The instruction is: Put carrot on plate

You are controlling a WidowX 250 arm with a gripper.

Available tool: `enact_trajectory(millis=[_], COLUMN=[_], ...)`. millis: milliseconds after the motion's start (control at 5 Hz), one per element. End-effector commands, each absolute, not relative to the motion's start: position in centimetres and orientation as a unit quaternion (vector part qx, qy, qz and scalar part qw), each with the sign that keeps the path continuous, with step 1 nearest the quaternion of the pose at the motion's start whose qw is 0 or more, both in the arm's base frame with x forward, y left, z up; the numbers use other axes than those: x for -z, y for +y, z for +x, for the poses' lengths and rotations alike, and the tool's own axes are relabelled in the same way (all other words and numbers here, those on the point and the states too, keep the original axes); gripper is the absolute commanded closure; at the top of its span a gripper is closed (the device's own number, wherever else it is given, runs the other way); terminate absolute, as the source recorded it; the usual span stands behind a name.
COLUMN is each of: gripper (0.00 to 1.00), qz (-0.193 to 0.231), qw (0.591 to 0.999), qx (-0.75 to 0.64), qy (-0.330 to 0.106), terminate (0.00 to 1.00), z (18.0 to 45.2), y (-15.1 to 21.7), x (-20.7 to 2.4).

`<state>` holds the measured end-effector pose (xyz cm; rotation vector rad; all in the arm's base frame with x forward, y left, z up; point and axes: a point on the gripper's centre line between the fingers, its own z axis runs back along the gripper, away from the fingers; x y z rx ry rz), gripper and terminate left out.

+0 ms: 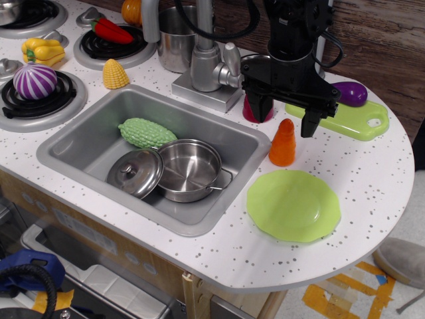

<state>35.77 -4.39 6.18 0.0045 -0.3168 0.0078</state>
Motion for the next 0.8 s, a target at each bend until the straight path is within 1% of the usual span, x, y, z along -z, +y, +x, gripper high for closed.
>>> enact_trajectory(millis=[0,400,600], gripper=[0.0,0.0,0.0], qz=[0.002,-0.011,-0.018], qw=[0.987,0.987,0.986], qx=[-0.004,0.011,0.01], qy=[-0.158,-0.159,-0.164], terminate=[0.0,0.0,0.0], z=[35.77,36.38,36.46], y=[-4.39,-3.84,-3.91], x=[-6.18,-5.94,-5.36])
